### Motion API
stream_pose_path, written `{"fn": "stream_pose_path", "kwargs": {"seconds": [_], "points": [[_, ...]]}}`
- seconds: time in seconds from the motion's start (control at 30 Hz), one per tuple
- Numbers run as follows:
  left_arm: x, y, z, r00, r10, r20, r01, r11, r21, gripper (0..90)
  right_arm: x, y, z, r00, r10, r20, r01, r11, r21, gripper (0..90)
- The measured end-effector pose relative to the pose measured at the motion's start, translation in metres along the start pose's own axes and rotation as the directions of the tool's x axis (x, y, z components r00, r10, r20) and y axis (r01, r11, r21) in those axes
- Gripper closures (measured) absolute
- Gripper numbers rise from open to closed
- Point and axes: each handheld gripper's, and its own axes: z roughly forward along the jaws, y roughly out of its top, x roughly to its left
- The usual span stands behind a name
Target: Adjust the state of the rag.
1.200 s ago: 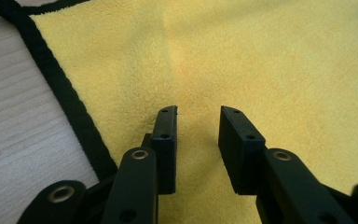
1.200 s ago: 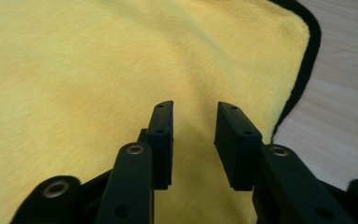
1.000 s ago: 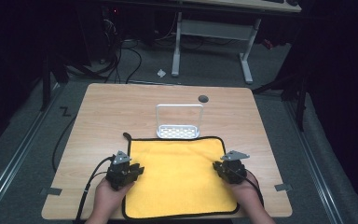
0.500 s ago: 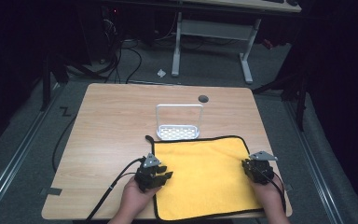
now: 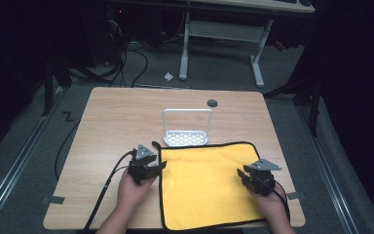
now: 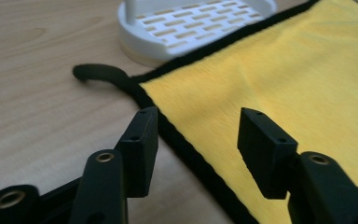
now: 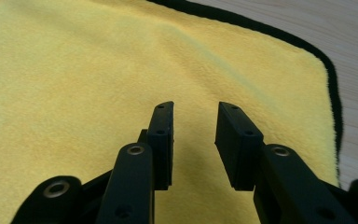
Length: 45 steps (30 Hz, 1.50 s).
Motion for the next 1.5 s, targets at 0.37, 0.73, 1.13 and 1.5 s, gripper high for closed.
{"fn": "stream_pose_path", "kwargs": {"seconds": [0.37, 0.73, 1.13, 1.5], "points": [[0.004, 0.019, 0.038, 0.9963, 0.019, -0.083, -0.012, 0.9971, 0.075, 39.7, 0.009, -0.001, 0.003, 0.9993, -0.027, -0.026, 0.027, 1.0, 0.007, 60.8], [-0.004, 0.013, 0.035, 0.997, 0.067, -0.039, -0.065, 0.9967, 0.05, 75.0, 0.03, 0.003, 0.005, 0.9944, -0.059, -0.088, 0.057, 0.998, -0.017, 49.5], [0.011, 0.007, 0.025, 0.9939, -0.075, 0.08, 0.077, 0.9968, -0.019, 82.0, 0.111, 0.02, 0.01, 0.9619, -0.177, -0.208, 0.17, 0.984, -0.052, 53.8], [0.014, 0.006, 0.023, 0.9905, -0.099, 0.096, 0.103, 0.9937, -0.043, 79.9, 0.18, 0.027, 0.028, 0.9005, -0.276, -0.336, 0.282, 0.959, -0.031, 44.1]]}}
